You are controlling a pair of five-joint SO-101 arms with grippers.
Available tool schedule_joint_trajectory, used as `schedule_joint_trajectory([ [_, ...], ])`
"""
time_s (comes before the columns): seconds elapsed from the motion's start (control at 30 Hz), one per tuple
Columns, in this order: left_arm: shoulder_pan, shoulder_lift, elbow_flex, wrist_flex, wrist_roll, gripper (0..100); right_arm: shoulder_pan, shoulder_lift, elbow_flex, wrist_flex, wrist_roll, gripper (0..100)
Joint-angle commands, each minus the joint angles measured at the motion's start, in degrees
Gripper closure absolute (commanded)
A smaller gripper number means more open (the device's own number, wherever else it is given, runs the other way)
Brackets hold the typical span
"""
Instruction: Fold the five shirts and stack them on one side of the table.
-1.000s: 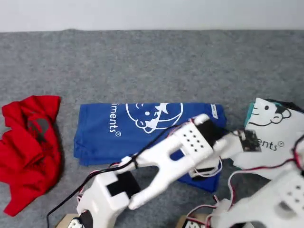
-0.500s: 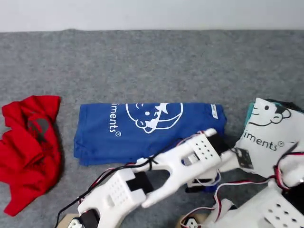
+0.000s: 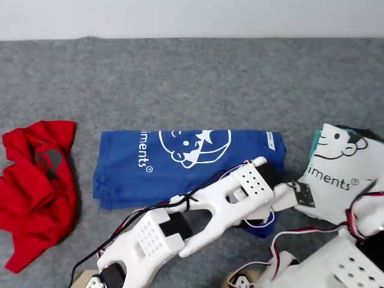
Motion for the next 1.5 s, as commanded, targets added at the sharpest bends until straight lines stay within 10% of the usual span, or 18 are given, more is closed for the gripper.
schedule_joint_trajectory([
  [0.0,-0.79,-7.21,-0.66,-0.79,-0.62,100,0.75,-0.66,-0.18,2.24,0.53,99.0],
  [1.03,-25.93,1.23,-7.34,-13.54,-0.97,84,0.66,-0.66,-0.18,2.33,0.62,99.0],
  [1.47,-24.26,2.46,-29.32,4.84,-0.62,85,0.66,-0.66,-0.18,2.33,0.53,99.0],
])
